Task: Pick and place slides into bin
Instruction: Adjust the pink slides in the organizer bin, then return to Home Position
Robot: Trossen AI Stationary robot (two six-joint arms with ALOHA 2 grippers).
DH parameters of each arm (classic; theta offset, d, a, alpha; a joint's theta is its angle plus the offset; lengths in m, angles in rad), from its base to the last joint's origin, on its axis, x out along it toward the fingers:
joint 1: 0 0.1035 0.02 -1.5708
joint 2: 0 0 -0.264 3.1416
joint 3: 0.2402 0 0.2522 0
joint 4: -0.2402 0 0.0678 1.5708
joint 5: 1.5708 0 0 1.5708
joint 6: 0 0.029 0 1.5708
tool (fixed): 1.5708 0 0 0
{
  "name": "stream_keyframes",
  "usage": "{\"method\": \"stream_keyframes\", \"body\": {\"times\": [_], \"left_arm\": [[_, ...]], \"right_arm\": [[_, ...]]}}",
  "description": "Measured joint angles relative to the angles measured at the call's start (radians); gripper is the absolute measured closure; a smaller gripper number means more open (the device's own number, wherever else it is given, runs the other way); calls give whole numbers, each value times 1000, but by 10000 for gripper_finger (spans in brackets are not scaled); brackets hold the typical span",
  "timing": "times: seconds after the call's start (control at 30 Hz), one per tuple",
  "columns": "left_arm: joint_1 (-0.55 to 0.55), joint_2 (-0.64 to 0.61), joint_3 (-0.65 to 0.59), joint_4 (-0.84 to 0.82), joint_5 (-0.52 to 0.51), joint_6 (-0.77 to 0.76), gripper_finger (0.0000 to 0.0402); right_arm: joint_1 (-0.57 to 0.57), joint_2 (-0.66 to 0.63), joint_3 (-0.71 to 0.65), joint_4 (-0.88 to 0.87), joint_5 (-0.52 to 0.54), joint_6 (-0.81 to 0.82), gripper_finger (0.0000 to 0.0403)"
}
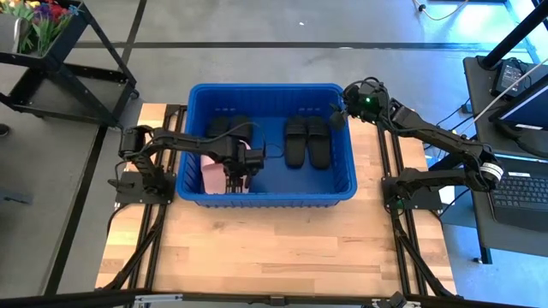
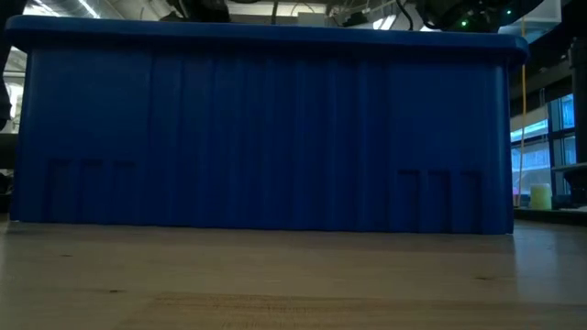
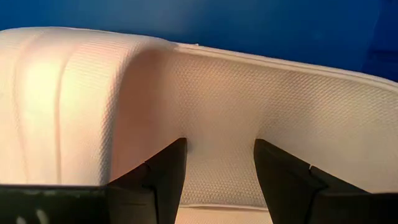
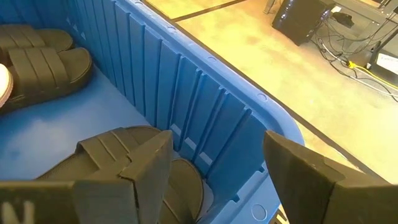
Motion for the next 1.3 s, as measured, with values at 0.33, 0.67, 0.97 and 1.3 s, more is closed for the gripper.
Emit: {"method": "stream_keyframes", "body": {"times": [0.33, 0.67, 0.97, 1.3], "left_arm": [[0, -32, 111, -42, 18, 0, 218], [110, -213, 215, -30, 48, -66, 218], [315, -458, 214, 167, 127, 7, 218], [537, -671, -87, 478, 289, 53, 218]], "right_arm": [[0, 0, 0, 1, 0, 5, 152], [0, 0, 0, 8, -1, 3, 152], [0, -76, 5, -5, -37, 8, 152], [-12, -271, -24, -21, -118, 2, 152]]}}
